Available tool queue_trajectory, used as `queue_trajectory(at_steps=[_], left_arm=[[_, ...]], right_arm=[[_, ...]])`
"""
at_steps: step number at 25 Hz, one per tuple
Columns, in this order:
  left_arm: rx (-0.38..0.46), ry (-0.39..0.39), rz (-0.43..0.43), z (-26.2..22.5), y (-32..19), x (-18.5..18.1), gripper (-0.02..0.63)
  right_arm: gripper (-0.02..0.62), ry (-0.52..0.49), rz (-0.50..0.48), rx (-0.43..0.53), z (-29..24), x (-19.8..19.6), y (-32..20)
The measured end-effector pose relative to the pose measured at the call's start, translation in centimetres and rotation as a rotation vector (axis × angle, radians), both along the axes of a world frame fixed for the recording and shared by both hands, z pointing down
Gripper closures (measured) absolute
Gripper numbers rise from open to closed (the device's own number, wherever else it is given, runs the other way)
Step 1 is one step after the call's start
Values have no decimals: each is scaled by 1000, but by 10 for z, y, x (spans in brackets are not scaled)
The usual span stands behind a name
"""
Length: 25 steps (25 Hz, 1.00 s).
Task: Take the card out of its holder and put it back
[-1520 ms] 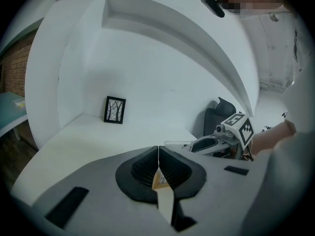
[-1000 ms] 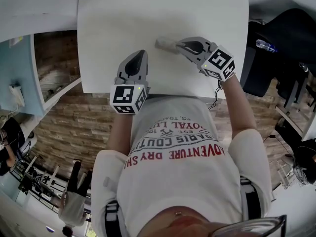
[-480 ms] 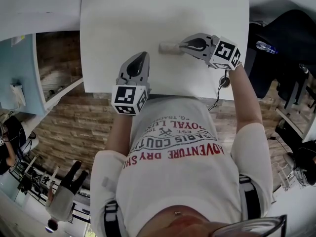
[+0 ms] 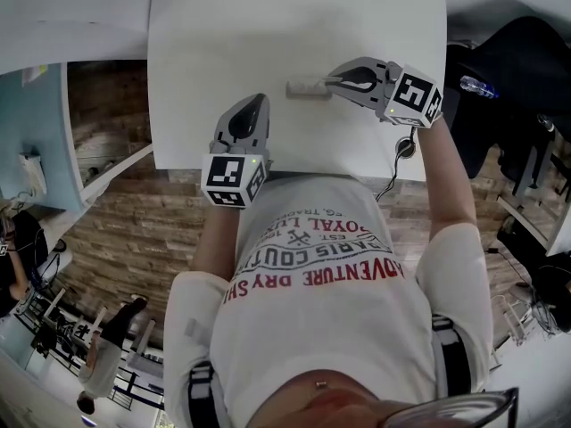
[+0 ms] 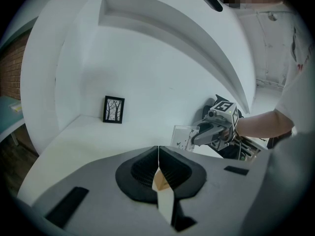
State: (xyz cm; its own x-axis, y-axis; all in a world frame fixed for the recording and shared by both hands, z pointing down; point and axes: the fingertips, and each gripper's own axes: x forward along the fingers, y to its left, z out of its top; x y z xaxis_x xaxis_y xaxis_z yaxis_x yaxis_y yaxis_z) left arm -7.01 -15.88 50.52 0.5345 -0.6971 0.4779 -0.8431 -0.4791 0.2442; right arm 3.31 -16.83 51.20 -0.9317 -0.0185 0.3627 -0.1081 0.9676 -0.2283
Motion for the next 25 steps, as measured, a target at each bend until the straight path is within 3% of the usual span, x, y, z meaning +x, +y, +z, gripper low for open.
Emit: queue_trajectory(at_steps=[9,15,21,25], left_arm=[[60,40,-5,-18,-6,-9,580],[124,63,-38,-44,-9,-20,580],[211,79,-64,-74,-13,-29,580],[251,60,-92,-83,-20,-33,580]], right_arm=[[561,-103,90,65,-57,-3,-12],[561,-84,157,143,-89,-5,-12],[561,-55,411,179,-101,8,-18],[561,-27,641,204,-91,29,-24]])
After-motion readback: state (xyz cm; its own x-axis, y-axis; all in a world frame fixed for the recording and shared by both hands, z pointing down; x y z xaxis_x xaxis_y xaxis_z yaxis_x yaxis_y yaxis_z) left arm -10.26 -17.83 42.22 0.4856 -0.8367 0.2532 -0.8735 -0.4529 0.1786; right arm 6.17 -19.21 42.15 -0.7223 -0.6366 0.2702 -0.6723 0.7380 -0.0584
